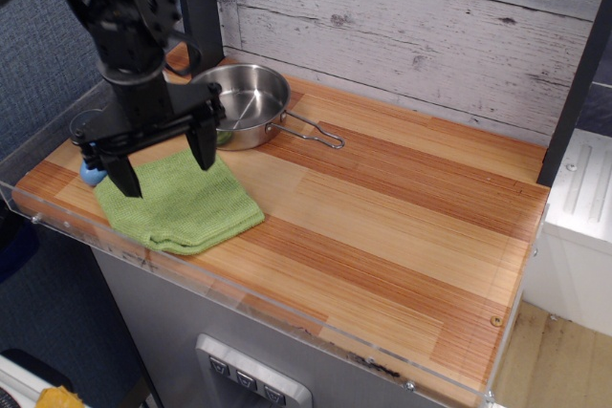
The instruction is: Move the green cloth to the far edge of the table
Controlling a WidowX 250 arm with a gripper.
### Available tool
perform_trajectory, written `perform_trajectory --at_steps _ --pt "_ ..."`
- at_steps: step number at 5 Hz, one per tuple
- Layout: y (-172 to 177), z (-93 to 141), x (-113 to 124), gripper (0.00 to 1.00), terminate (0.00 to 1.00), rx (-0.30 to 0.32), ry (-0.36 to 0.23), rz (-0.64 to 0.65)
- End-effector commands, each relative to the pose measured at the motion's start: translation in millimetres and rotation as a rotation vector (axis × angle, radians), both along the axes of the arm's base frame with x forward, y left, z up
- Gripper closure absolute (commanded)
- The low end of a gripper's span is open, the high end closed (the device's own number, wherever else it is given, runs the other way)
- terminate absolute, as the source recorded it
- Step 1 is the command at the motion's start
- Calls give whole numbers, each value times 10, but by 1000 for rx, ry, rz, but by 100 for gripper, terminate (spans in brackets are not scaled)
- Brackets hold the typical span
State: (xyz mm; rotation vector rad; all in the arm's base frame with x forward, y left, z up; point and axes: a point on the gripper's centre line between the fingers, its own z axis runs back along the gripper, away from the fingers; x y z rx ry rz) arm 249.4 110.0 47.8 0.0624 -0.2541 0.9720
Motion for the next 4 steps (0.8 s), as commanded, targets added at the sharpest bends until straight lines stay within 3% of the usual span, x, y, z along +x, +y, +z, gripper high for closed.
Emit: perform_trajectory --at_steps 1,4 --pt "-32 -137 43 0 0 6 13 -10" --pt "-162 -378 44 0 0 -9 79 -24"
